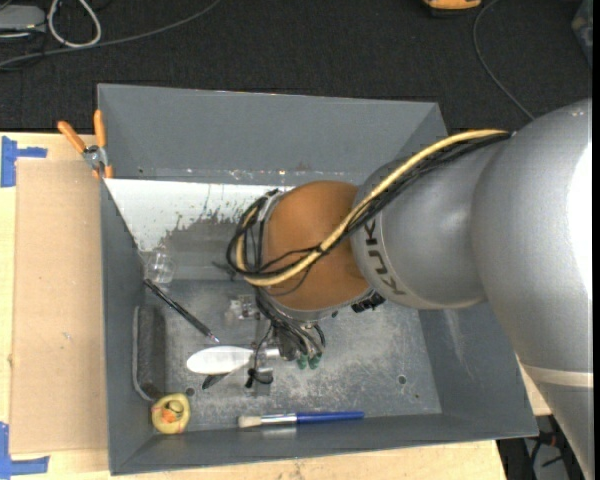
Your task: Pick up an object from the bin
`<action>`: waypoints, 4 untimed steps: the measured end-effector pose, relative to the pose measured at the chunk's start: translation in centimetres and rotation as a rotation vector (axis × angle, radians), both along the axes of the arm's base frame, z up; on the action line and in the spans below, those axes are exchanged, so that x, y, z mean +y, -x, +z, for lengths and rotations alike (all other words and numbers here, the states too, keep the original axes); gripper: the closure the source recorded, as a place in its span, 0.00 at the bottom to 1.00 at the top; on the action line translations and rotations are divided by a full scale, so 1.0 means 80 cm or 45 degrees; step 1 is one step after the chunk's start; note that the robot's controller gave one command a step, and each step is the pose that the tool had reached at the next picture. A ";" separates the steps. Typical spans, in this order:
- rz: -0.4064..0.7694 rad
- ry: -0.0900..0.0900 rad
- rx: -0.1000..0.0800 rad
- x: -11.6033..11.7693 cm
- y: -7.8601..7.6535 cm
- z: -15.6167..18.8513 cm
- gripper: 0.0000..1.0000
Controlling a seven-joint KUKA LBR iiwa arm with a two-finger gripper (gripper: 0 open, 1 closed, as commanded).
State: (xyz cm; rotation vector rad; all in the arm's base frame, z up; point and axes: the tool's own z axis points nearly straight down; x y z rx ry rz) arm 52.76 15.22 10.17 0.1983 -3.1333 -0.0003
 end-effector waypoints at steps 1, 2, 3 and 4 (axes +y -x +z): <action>-0.062 0.000 0.001 -0.028 -0.012 -0.042 0.00; -0.021 0.001 0.006 -0.006 0.004 -0.040 0.00; -0.051 -0.001 -0.001 -0.021 -0.008 -0.041 0.00; -0.037 -0.003 0.004 -0.010 0.000 -0.041 1.00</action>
Offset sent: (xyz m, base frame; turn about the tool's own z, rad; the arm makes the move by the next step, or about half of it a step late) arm -0.0026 -0.0059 -0.0317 0.0189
